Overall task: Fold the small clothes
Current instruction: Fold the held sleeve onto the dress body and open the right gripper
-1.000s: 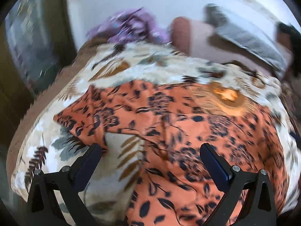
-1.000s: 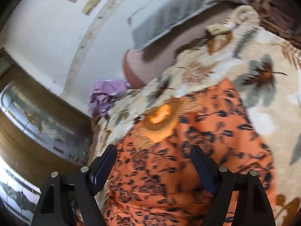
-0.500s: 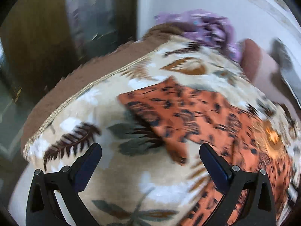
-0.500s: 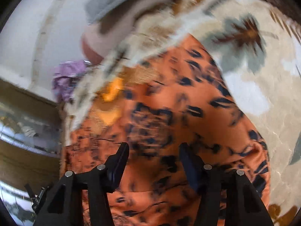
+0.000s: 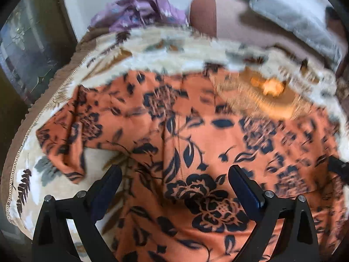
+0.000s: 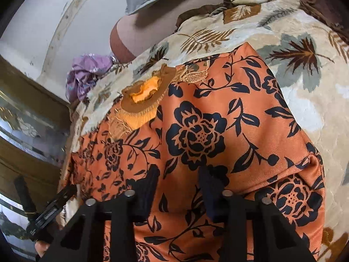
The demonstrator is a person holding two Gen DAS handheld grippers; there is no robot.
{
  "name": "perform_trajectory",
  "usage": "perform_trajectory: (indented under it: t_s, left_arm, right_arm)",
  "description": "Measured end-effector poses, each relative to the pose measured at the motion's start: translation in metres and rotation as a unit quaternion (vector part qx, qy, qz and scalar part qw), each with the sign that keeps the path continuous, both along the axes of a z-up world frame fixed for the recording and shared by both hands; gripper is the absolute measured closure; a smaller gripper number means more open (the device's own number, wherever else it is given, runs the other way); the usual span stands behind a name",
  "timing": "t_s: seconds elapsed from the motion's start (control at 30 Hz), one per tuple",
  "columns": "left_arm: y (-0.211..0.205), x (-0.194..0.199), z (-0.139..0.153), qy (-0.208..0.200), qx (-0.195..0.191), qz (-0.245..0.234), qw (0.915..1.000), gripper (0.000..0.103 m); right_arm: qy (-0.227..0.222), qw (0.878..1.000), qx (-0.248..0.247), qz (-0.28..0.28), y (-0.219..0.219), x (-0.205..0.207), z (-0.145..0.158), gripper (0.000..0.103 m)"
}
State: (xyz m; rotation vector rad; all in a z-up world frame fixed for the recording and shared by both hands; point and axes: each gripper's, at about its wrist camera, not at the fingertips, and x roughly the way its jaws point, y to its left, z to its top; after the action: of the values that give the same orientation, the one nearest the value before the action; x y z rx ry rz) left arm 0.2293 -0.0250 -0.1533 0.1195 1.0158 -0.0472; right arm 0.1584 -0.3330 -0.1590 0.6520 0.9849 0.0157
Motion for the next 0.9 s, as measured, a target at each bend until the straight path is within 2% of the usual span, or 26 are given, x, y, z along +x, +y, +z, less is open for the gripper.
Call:
perform_trajectory:
  t_s: [0.1, 0.13, 0.23, 0.33, 0.47, 0.63, 0.73, 0.8, 0.9]
  left_arm:
    - [-0.005, 0.009, -0.030, 0.052, 0.014, -0.004, 0.9986, 0.004]
    - [-0.003, 0.008, -0.031, 0.047, 0.011, -0.002, 0.9988, 0.004]
    - [0.002, 0.006, -0.017, 0.051, -0.007, -0.007, 0.9987, 0.004]
    - [0.027, 0.001, 0.012, 0.010, -0.012, 0.005, 0.9999, 0.004]
    - [0.086, 0.000, 0.040, -0.021, -0.024, 0.065, 0.9974, 0.004]
    - [0.178, -0.002, 0.059, -0.026, -0.052, 0.179, 0.9822, 0.004]
    - [0.214, -0.002, 0.055, -0.018, -0.082, 0.222, 0.9716, 0.004]
    - [0.221, -0.001, 0.051, -0.013, -0.095, 0.235, 0.9673, 0.004]
    - [0.211, 0.014, 0.041, 0.012, -0.105, 0.220, 0.9697, 0.004]
  right_arm:
    - [0.025, 1.000, -0.009, 0.009, 0.007, 0.005, -0.007, 0.064]
    - [0.038, 0.999, -0.015, 0.011, 0.008, 0.007, -0.012, 0.064]
    - [0.044, 0.999, -0.016, 0.009, 0.010, 0.009, -0.015, 0.063]
    - [0.040, 0.999, -0.009, 0.006, 0.009, 0.008, -0.013, 0.063]
    - [0.047, 0.999, -0.007, 0.005, 0.010, 0.009, -0.016, 0.063]
    - [0.046, 0.999, -0.002, 0.003, 0.010, 0.008, -0.017, 0.061]
    - [0.046, 0.999, 0.012, -0.004, 0.006, 0.008, -0.019, 0.060]
    - [0.046, 0.999, 0.017, -0.006, 0.006, 0.007, -0.020, 0.060]
    - [0.044, 0.999, 0.013, -0.003, 0.007, 0.006, -0.019, 0.060]
